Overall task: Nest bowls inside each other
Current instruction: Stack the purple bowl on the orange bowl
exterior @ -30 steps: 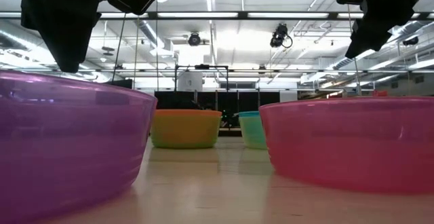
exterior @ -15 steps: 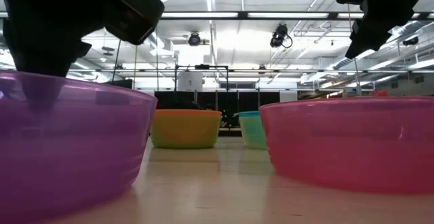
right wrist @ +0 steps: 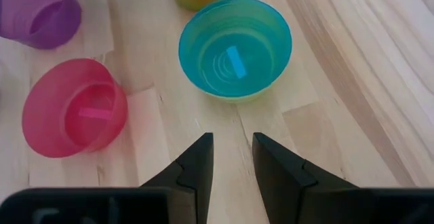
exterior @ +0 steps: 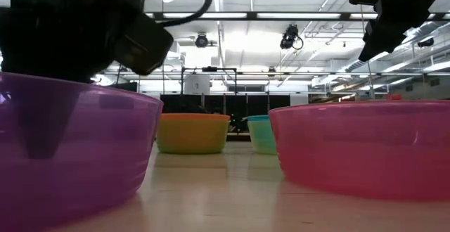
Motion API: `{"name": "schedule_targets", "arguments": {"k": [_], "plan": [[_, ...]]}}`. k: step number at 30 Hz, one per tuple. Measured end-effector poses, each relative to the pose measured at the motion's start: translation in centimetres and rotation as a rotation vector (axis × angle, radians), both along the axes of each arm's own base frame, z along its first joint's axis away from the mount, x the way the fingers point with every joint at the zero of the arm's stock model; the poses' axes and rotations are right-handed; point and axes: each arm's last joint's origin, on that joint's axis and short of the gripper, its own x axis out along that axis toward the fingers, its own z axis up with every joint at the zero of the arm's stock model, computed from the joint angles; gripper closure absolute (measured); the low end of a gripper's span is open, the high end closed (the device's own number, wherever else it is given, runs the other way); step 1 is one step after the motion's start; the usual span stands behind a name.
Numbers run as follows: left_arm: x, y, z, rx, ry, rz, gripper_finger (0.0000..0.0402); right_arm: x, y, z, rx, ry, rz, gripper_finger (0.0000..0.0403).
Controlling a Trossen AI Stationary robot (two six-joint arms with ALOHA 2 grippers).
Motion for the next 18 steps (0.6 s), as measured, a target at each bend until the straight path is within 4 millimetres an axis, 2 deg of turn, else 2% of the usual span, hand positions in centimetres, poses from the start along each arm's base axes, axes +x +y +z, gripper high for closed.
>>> {"name": "schedule_targets", "arguments": {"k": [8, 16, 18], "plan": [[0.2, 0.3, -0.3, 0.03, -0.015, -0.06, 0.0311, 0.0, 0.0, 0.0, 0.005, 0.001, -0.007, 0.0292], [0.5, 0.9, -0.2, 0.044, -0.029, -0.091, 0.0387, 0.0, 0.0, 0.0, 0.018, -0.001, -0.023, 0.0292], [0.7, 1.1, -0.1, 0.046, -0.035, -0.105, 0.0391, 0.0, 0.0, 0.0, 0.018, -0.001, -0.023, 0.0292]]}}
